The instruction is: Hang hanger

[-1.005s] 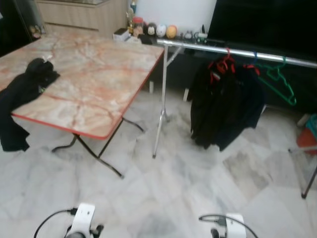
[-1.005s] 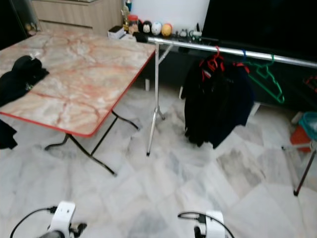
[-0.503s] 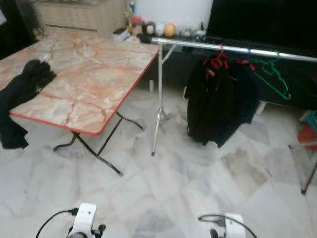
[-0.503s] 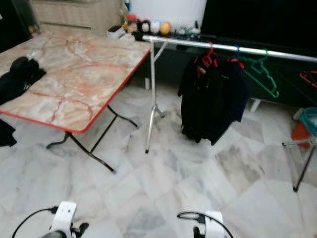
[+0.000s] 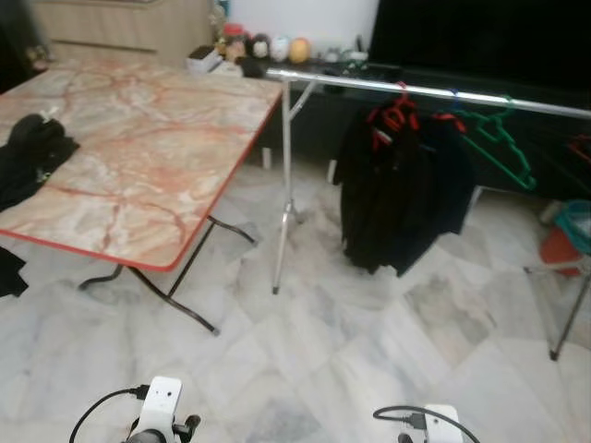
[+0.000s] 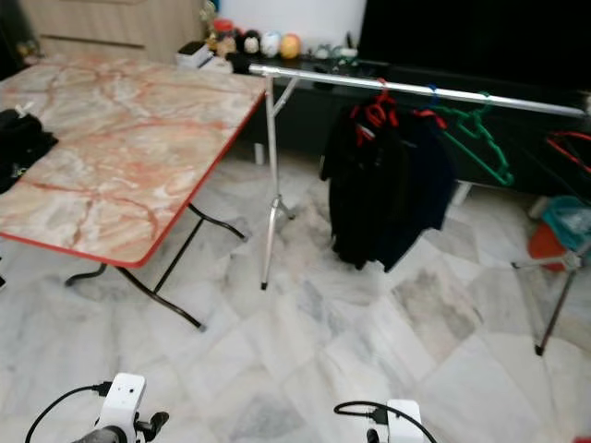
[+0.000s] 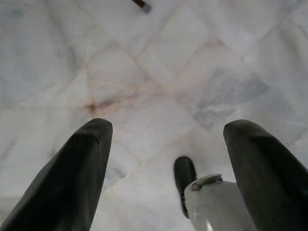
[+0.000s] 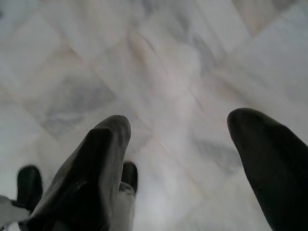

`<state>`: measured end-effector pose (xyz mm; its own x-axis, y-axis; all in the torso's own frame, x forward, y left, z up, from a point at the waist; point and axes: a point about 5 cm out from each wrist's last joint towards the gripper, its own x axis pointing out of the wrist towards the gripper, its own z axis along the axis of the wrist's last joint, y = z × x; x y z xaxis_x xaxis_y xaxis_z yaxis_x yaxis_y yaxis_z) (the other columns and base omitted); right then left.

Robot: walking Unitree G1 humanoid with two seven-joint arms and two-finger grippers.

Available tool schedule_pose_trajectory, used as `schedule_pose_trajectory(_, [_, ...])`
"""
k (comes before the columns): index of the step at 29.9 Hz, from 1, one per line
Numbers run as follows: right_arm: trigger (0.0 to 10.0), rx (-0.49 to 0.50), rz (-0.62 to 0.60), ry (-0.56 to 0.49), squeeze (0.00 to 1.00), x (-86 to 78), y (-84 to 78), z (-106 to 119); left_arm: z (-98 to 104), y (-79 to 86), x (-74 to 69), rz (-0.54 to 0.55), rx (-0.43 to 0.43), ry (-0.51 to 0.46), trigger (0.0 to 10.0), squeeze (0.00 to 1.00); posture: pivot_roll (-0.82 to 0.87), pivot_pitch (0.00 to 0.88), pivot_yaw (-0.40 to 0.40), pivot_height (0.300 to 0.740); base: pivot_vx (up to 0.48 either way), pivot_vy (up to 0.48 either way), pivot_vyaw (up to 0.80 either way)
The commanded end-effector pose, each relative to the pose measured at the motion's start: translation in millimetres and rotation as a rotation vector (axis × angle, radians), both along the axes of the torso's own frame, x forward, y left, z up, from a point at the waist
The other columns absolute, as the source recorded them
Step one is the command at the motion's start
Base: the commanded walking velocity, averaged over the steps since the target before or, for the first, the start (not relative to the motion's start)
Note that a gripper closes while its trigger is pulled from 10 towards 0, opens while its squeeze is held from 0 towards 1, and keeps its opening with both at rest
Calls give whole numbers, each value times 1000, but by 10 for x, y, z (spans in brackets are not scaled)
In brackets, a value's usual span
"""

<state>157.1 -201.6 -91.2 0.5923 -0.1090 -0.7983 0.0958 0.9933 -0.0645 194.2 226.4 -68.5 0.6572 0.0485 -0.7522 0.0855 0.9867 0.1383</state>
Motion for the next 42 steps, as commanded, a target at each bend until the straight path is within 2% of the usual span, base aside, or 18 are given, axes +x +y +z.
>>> schedule_pose_trajectory(1, [10000,-2,-18,-2,0,-26,-46,-1,-18,-32,-13,-6,-13,17,10000,0,115,0,-30,740,300,0,-519])
schedule_pose_trajectory(10, [10000,-4,-10,0,0,-18,-41,1,-21,-44,-15,-9,-15,16,10000,0,113,0,-31,740,311,0,-682])
schedule_pose_trajectory(21, [10000,13,11,6,0,34,206,-17,-23,-56,-14,-14,-16,16,10000,0,113,0,-31,740,321,0,-677])
schedule_pose_trajectory(28, [10000,12,13,10,0,21,231,-25,-26,-67,-15,-17,-17,17,10000,0,111,0,-30,740,321,0,-666])
schedule_pose_trajectory(34, [10000,-2,-8,16,0,-93,-1,-33,-28,-75,-15,-20,-14,18,10000,0,111,0,-30,740,289,0,-651])
schedule_pose_trajectory(42, [10000,-25,-36,19,0,-225,-346,-2,-25,-76,-13,-21,-15,12,10000,0,109,0,-31,740,0,0,-641])
